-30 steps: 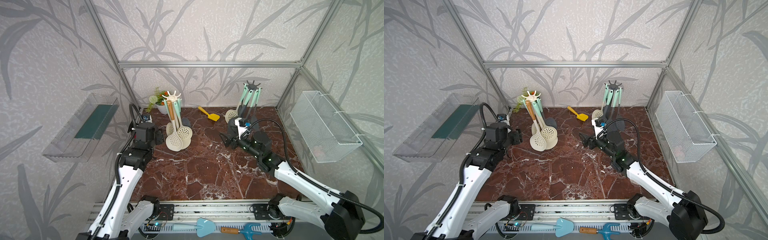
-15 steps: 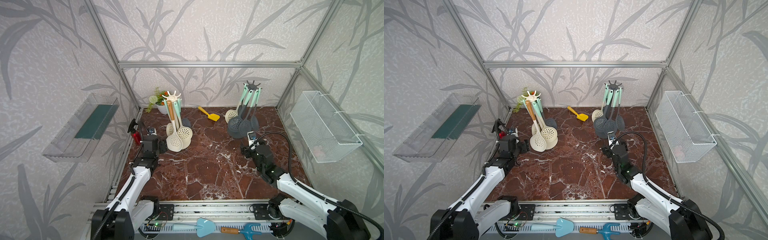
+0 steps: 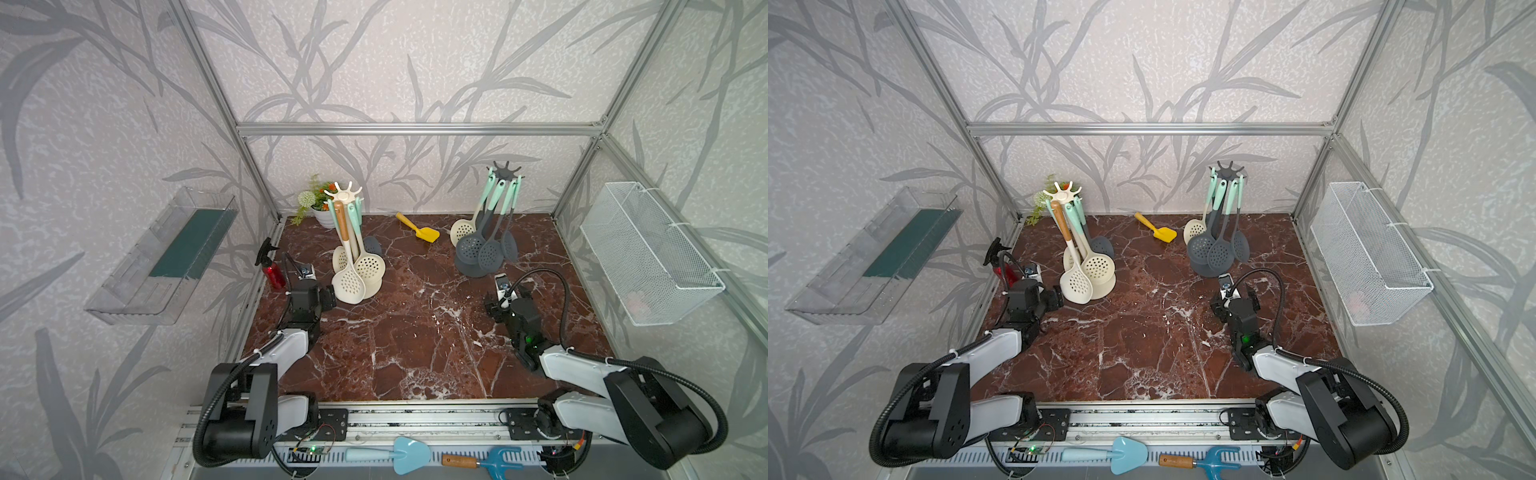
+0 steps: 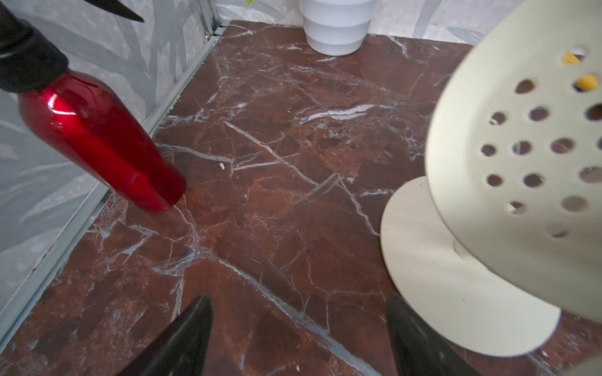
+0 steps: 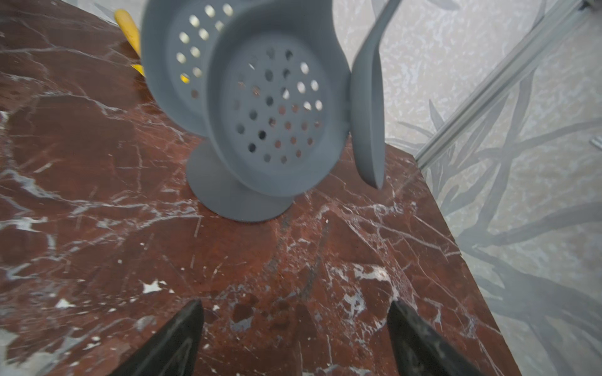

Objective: Hang the skimmer on the kitchen utensil rack
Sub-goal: Reset both arms

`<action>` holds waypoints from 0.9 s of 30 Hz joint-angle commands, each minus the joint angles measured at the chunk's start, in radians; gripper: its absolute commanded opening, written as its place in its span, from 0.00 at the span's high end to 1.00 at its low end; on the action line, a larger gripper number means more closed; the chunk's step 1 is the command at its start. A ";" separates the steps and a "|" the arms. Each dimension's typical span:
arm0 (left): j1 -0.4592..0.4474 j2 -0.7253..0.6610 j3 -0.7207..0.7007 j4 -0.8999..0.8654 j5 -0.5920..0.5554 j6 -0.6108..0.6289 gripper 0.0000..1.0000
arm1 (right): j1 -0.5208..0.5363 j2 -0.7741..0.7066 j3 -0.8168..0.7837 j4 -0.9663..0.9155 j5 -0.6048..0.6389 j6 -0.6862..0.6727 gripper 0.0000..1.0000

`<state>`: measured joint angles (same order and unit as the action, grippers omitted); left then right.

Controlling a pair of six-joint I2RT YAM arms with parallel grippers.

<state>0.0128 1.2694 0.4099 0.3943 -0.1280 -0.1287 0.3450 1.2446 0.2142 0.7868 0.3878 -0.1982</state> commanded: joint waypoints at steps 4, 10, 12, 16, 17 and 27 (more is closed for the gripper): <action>0.017 0.078 0.009 0.204 0.023 0.040 0.18 | -0.185 0.050 -0.006 0.192 -0.196 0.138 0.11; -0.002 0.221 -0.041 0.441 0.016 0.092 0.17 | -0.222 0.252 -0.001 0.416 -0.259 0.129 0.11; -0.008 0.247 -0.010 0.417 -0.009 0.092 0.17 | -0.221 0.354 -0.007 0.529 -0.281 0.118 0.11; -0.001 0.250 0.008 0.383 -0.032 0.073 0.01 | -0.228 0.337 0.049 0.387 -0.285 0.132 0.10; -0.002 0.250 0.007 0.386 -0.033 0.074 0.01 | -0.231 0.334 0.080 0.329 -0.299 0.132 0.10; -0.001 0.249 0.007 0.384 -0.033 0.074 0.01 | -0.231 0.342 0.153 0.206 -0.268 0.139 0.01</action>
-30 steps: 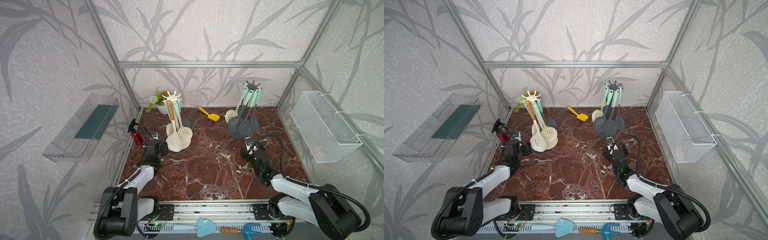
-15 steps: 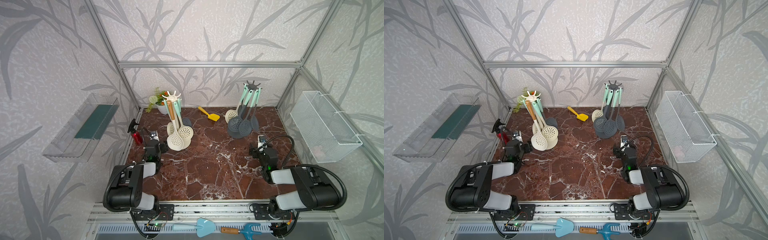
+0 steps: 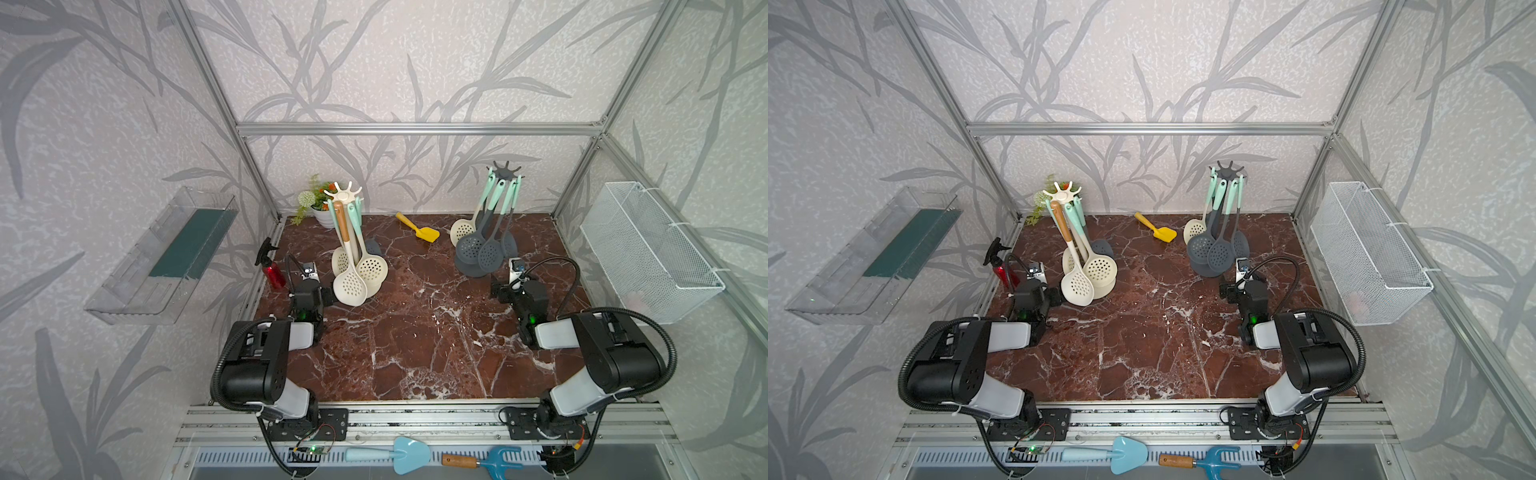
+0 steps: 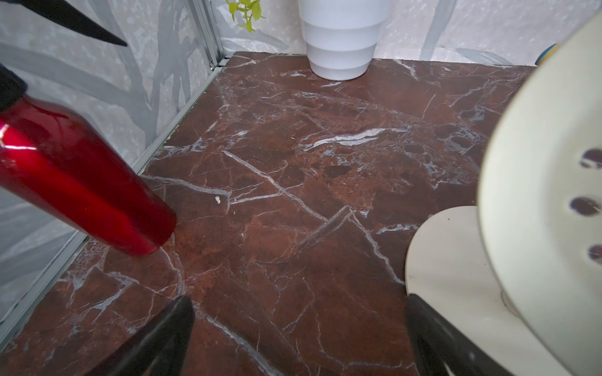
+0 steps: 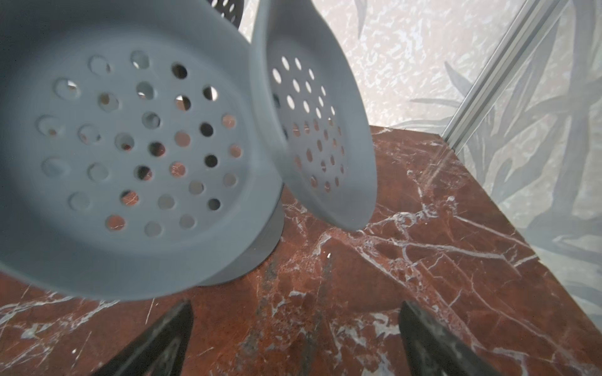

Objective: Hang the skimmer on the kitchen utensil rack
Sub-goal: Reset both arms

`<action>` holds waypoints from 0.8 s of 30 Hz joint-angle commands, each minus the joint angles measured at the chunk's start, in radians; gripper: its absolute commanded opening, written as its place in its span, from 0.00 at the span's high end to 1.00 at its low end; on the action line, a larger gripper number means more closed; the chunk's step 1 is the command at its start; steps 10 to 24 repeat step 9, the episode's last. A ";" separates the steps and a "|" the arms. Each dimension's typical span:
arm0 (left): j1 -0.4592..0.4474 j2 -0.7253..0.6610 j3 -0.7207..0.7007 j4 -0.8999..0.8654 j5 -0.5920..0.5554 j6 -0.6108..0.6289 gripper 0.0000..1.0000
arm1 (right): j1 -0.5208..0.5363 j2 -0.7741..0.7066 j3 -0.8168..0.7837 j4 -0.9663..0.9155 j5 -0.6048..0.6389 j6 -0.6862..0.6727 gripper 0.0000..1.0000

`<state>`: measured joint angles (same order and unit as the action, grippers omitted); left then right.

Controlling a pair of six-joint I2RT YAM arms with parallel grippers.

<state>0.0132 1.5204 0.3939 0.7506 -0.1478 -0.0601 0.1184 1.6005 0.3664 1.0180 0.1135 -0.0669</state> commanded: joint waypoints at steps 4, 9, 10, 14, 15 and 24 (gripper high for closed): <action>-0.001 0.000 0.027 0.019 -0.008 0.004 0.01 | -0.006 -0.013 -0.001 -0.021 0.005 0.007 0.01; 0.000 0.000 0.026 0.020 -0.008 0.005 0.01 | -0.005 -0.013 -0.001 -0.022 0.005 0.006 0.01; 0.000 0.000 0.026 0.020 -0.008 0.005 0.01 | -0.005 -0.013 -0.001 -0.022 0.005 0.006 0.01; 0.000 0.000 0.026 0.020 -0.008 0.005 0.01 | -0.005 -0.013 -0.001 -0.022 0.005 0.006 0.01; 0.000 0.000 0.026 0.020 -0.008 0.005 0.01 | -0.005 -0.013 -0.001 -0.022 0.005 0.006 0.01; 0.000 0.000 0.026 0.020 -0.008 0.005 0.01 | -0.005 -0.013 -0.001 -0.022 0.005 0.006 0.01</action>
